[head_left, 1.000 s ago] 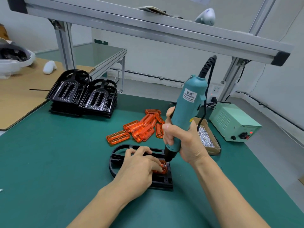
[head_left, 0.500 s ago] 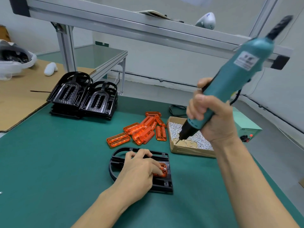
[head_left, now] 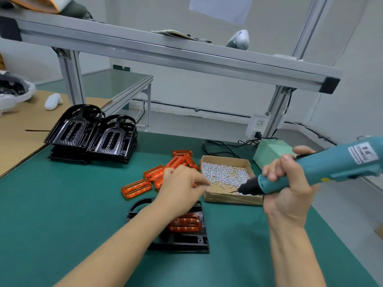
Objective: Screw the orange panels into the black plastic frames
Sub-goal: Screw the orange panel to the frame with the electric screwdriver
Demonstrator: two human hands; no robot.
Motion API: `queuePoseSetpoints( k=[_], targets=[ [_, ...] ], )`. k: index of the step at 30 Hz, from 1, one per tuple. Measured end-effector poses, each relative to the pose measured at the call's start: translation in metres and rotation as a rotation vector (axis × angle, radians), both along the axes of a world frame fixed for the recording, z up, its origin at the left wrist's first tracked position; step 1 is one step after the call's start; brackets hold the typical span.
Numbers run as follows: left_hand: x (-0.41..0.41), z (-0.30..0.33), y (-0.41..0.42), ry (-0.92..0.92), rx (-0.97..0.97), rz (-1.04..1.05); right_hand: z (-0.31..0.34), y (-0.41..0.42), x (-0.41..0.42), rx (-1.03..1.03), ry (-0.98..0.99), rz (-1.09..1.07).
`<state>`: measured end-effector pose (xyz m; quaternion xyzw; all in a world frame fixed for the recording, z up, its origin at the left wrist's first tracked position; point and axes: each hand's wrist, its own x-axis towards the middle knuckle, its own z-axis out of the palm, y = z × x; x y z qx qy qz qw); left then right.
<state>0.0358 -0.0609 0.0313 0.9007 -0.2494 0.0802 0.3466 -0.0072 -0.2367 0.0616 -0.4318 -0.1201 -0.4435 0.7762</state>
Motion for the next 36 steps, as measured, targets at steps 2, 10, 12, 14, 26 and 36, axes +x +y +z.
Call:
queuePoseSetpoints(
  k=[2, 10, 12, 14, 26, 36],
  targets=[
    [0.023, 0.009, -0.018, -0.021, 0.103, 0.038, -0.004, -0.001, 0.001, 0.02, 0.002, -0.008],
    [0.064, -0.008, -0.064, -0.081, 0.502, 0.097, -0.018, -0.005, 0.006, 0.038, 0.046, -0.011],
    [0.067, -0.013, -0.069, -0.088, 0.552, 0.118, -0.018, -0.006, 0.007, 0.038, 0.046, -0.009],
    [0.069, -0.017, -0.072, -0.106, 0.589, 0.131, -0.017, -0.006, 0.007, 0.035, 0.041, -0.007],
    [0.083, -0.023, -0.082, -0.201, 0.735, 0.076, -0.019, -0.004, 0.007, 0.01, 0.063, 0.0],
    [0.057, 0.003, -0.05, 0.197, -0.168, -0.065, -0.014, -0.009, 0.002, 0.09, 0.089, 0.0]
  ],
)
